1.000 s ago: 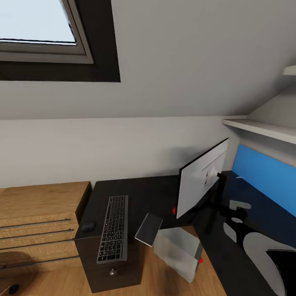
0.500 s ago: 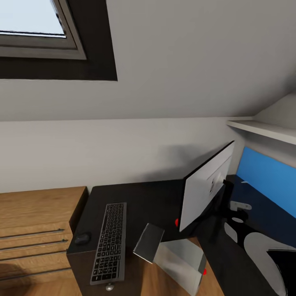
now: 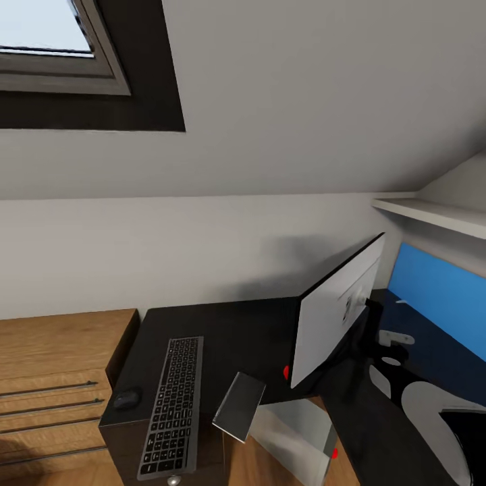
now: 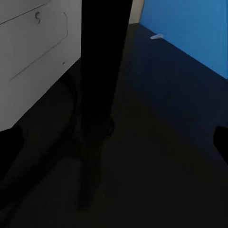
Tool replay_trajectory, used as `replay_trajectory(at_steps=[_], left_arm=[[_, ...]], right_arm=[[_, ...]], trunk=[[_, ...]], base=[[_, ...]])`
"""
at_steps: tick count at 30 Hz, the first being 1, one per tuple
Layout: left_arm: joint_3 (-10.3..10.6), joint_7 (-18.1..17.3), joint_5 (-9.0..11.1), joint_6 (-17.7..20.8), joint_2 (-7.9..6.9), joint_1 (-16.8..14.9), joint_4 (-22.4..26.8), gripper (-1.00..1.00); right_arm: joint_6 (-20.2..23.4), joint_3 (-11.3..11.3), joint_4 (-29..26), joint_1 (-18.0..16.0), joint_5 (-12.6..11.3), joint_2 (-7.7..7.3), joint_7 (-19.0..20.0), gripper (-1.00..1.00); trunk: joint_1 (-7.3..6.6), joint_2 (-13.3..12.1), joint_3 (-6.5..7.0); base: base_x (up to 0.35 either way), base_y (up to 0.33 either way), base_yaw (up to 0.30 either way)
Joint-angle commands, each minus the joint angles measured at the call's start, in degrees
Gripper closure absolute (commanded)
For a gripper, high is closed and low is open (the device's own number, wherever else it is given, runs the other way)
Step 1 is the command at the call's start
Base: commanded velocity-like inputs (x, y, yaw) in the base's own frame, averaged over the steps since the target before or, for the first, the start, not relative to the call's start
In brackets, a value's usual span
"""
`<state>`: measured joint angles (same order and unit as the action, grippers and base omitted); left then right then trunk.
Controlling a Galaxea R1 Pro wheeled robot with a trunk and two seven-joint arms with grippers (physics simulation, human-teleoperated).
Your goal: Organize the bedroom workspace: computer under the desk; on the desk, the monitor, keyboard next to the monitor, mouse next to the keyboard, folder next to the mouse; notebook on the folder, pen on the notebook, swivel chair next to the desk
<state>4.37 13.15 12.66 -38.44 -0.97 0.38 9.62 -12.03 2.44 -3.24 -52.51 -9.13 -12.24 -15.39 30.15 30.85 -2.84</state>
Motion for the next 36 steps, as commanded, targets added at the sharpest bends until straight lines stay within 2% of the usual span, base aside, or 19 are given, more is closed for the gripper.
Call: replay_trajectory(at_steps=[1, 10, 13, 22, 36], left_arm=[[0.5, 0.2, 0.4, -0.1, 0.05, 0.0, 0.1, -1.0], [0.5, 0.2, 0.4, 0.0, 1.06, 0.0, 0.1, -1.0], [0.5, 0.3, 0.4, 0.0, 1.11, 0.0, 0.1, -1.0], [0.5, 0.5, 0.4, 0.0, 1.14, 0.0, 0.1, -1.0], [0.6, 0.6, 0.4, 0.1, 1.14, 0.0, 0.1, -1.0]], right_arm=[[-0.3, 0.3, 0.0, -0.1, -0.5, -0.01, 0.0, -1.0], [-0.9, 0.3, -0.1, -0.1, -0.4, -0.06, 0.0, -1.0], [-1.8, 0.4, -0.2, -0.1, -0.3, -0.03, 0.0, -1.0], [-3.1, 0.4, -0.5, -0.1, 2.2, 0.37, -0.1, -1.0], [-3.3, 0.3, -0.5, -0.1, 2.5, 0.37, -0.1, -1.0]], trunk=[[0.25, 0.5, -0.28], [2.22, 4.1, -1.89], [2.88, 5.3, -2.43], [4.86, 8.9, -4.05], [7.93, 14.5, -6.56]], base=[[0.003, -0.003, 0.0], [0.001, 0.0, 0.0], [0.0, 0.0, 0.0], [0.0, 0.0, 0.0], [0.0, 0.0, 0.0]])
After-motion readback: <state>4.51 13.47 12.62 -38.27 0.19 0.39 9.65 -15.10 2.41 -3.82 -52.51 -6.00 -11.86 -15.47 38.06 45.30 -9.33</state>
